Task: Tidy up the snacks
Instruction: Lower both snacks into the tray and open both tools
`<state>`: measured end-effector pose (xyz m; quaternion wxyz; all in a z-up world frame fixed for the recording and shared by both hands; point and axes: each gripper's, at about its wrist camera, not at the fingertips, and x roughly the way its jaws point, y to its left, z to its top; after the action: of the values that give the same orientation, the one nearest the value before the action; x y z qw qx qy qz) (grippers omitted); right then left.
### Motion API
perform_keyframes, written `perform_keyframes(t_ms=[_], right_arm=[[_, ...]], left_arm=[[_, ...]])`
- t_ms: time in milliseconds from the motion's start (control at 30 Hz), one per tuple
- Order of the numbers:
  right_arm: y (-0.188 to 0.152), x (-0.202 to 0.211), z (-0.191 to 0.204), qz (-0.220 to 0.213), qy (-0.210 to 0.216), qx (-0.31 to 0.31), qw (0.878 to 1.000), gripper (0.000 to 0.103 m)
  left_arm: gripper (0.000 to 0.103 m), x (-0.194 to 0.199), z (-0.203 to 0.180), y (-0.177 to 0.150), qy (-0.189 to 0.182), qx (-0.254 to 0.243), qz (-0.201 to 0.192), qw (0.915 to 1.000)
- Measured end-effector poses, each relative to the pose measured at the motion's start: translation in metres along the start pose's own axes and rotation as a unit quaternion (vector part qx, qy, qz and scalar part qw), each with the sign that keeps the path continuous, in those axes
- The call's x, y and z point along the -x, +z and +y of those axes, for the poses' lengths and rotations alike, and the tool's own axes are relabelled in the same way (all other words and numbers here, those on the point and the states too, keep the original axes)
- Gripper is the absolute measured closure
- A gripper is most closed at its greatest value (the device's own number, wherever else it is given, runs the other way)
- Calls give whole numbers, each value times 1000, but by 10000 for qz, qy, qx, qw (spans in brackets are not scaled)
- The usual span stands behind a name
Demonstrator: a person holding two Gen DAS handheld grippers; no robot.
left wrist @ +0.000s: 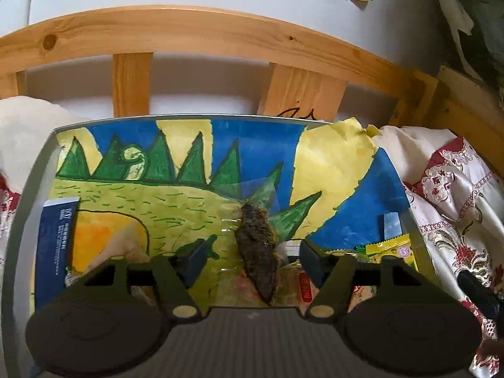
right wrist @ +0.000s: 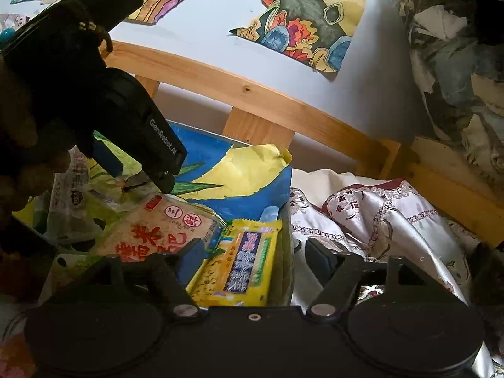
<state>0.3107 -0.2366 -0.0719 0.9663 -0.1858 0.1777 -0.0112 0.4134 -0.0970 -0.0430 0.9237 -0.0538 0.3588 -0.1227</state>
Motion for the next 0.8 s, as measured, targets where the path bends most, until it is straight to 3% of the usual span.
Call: perform_keyframes(t_ms=[33, 267, 367, 800], right_arm=[[0, 1, 0, -18, -4, -7, 10000, 25], [2, 10, -2, -136, -51, -119, 9998, 14], [3, 14, -3, -199, -57, -172, 9996, 10], [13, 38, -8, -486, -38, -345, 9982, 4]], left_arm=[[22, 2, 1, -1, 25, 25, -19, 10000], [13, 19, 12, -4, 10, 109, -197, 9997], [4, 30, 14, -6, 105, 125, -331, 9993], [2, 72, 34, -23, 465, 132, -336, 9983]])
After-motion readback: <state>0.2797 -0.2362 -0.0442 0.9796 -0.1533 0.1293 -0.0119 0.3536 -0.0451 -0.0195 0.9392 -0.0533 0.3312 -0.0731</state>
